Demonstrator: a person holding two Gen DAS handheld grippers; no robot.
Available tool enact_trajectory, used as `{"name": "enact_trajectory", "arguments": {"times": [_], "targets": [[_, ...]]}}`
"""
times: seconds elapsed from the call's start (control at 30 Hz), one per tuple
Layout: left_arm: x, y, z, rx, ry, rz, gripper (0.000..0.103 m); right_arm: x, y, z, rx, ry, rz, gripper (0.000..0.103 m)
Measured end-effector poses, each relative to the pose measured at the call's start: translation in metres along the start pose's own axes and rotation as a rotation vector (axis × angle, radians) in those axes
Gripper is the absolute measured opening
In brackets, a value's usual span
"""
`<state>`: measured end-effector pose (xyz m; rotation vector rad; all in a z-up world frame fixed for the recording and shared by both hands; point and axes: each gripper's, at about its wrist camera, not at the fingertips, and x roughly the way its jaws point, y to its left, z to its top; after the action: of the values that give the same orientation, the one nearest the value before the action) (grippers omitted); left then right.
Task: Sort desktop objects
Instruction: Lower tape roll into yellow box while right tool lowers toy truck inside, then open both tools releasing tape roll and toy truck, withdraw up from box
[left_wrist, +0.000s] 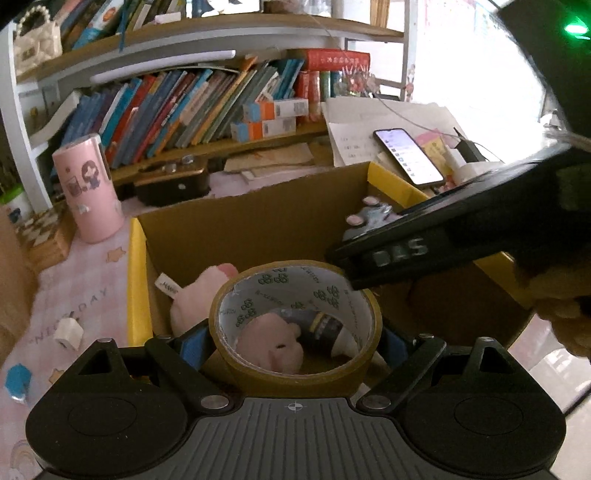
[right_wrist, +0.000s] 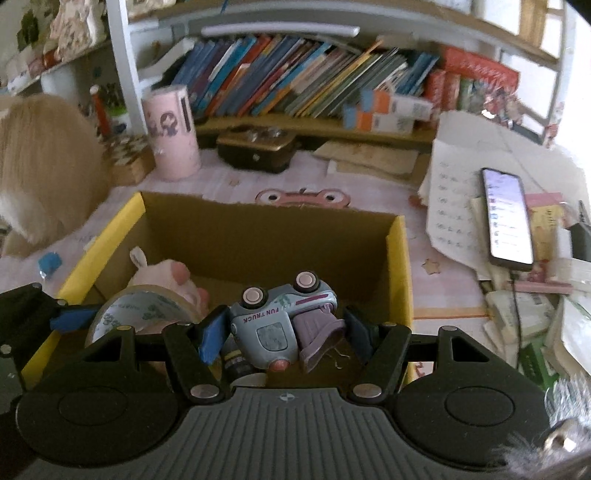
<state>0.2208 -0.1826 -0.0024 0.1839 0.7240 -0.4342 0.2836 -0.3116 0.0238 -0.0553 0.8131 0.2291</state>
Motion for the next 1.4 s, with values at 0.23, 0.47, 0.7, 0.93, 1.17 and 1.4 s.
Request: {"name": "enact_trajectory", "arguments": {"times": [0.23,0.47,0.7,0.93,1.17,1.4], "targets": [[-0.002,-0.001,-0.002,-0.006,-0.011,0.008,0.092,0.026,0.000,0.012,-0.055,0.073,0.014,0.064],[-0.009,-0.006,-0.006,0.034,-0.042,0.014,0.093,0.040,0.010,0.019,-0.162,0.115,0.017,0.064],[-0.015,-0.013,-0.007,0.100,-0.080,0.055,0.093,0.053,0.023,0.019,-0.260,0.163,0.022,0.064],[-0.024,-0.002,-0.005,0.038,-0.101,0.054,0.095,0.056,0.019,0.017,-0.223,0.169,0.021,0.067],[-0.037,-0.004,-0.005,0.044,-0.134,0.060,0.095,0.028,0.017,0.018,-0.183,0.096,0.037,0.072],[-0.060,-0.001,-0.009,0.018,-0.167,0.064,0.095,-0.014,0.011,0.011,-0.098,-0.015,0.031,0.072]]}}
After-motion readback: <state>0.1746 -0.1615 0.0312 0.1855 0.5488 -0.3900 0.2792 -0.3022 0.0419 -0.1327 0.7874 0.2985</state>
